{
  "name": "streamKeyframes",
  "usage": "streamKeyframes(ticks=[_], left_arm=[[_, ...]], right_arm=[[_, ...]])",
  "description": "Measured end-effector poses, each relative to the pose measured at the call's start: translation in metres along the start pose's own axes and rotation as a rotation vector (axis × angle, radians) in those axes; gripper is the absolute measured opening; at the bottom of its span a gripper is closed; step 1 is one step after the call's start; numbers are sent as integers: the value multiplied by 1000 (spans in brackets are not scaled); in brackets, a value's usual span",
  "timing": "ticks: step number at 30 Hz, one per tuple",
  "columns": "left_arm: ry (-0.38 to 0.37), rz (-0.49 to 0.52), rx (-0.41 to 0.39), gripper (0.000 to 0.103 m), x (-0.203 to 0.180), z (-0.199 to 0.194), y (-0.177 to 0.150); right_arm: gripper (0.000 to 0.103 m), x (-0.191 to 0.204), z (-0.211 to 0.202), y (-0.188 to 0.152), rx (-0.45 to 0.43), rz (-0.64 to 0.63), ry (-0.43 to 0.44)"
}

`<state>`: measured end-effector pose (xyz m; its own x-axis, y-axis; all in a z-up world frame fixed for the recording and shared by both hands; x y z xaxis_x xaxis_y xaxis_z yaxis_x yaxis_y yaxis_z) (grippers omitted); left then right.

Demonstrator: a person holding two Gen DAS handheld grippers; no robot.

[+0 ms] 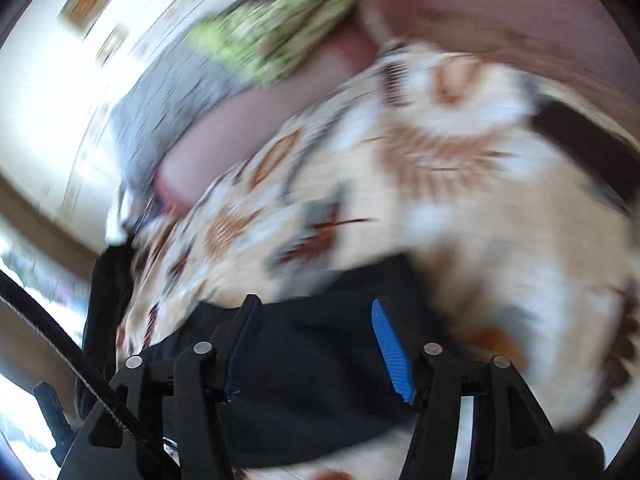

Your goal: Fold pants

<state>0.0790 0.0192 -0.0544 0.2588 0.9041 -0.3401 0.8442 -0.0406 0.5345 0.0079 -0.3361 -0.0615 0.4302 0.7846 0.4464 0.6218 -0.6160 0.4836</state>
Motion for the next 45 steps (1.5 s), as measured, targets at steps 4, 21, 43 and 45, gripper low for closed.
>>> streamKeyframes(ticks=[4, 21, 43, 45], left_arm=[[-77, 131, 64, 72, -72, 31, 13], [-238, 496, 335, 72, -288, 197, 24], [-254, 648, 481, 76, -315, 261, 1], [-243, 660, 483, 77, -316, 263, -1]], right_arm=[[66, -55, -22, -12, -14, 103, -24], [66, -53, 11, -64, 77, 47, 136], [73, -27, 34, -53, 22, 22, 129], [73, -26, 34, -53, 19, 18, 126]])
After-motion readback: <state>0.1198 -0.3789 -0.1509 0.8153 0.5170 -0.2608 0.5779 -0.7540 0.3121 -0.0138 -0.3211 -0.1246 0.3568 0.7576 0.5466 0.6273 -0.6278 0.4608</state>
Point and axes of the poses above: each gripper's, at about its wrist camera, not at the fingertips, and z roughly the way its jaws point, x to its left, y to its top, the point moved 9 cm from there along z, roughly the way its jaws point, and after that the axes turned 10 degrees about -y, right-handed, at the moved point
